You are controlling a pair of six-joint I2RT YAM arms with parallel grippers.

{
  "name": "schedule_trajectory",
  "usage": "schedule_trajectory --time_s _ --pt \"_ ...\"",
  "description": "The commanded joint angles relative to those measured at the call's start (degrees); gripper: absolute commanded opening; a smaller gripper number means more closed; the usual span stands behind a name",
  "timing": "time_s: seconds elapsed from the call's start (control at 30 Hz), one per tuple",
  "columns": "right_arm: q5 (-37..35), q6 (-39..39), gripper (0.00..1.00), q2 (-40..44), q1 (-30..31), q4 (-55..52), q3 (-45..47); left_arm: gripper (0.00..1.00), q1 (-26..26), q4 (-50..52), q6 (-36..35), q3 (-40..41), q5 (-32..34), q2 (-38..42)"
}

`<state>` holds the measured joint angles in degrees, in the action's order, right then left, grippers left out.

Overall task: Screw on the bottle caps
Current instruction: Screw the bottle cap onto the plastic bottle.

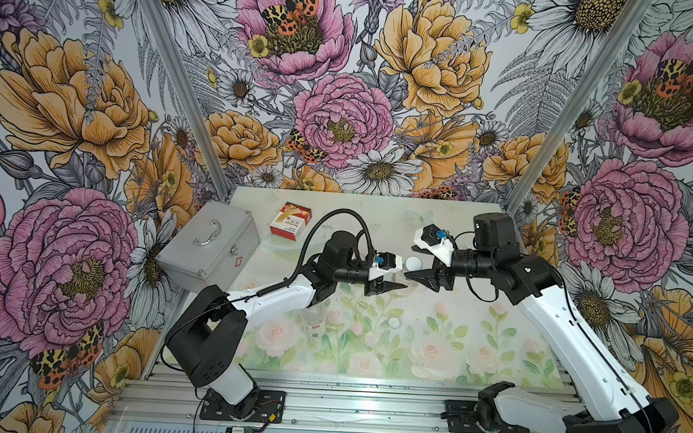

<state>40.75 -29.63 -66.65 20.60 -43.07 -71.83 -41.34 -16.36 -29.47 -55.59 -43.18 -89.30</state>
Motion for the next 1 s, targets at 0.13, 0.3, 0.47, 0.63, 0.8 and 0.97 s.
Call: schedule_trajectory --time_s 0.13,0.3,0.47,0.63,0.8,0.97 --pt "0.2 10.7 0.73 2.6 -0.9 13.1 4.8 0.40 -0.5 -0.2 1.1 -1.1 -2.0 1.1" --pt "2.3 13.6 0.74 1.9 -0.5 16.7 6.3 0.40 -1.5 -0.2 1.4 -1.6 -1.5 0.5" --pt "1.3 14.7 0.74 1.1 1.1 18.0 6.6 0.40 -2.1 -0.2 2.5 -2.4 -0.9 -0.1" --pt "-3.4 17.2 0.75 0.2 3.1 20.3 7.6 0.40 -2.7 -0.3 2.8 -3.1 -0.5 -0.3" --pt "-2.5 17.8 0.76 2.1 3.4 20.4 8.7 0.40 -1.7 -2.1 5.9 -2.8 0.8 -0.7" --pt "-0.3 17.6 0.79 8.0 3.4 20.2 12.2 0.39 0.1 -3.7 7.8 -2.1 1.5 -0.6"
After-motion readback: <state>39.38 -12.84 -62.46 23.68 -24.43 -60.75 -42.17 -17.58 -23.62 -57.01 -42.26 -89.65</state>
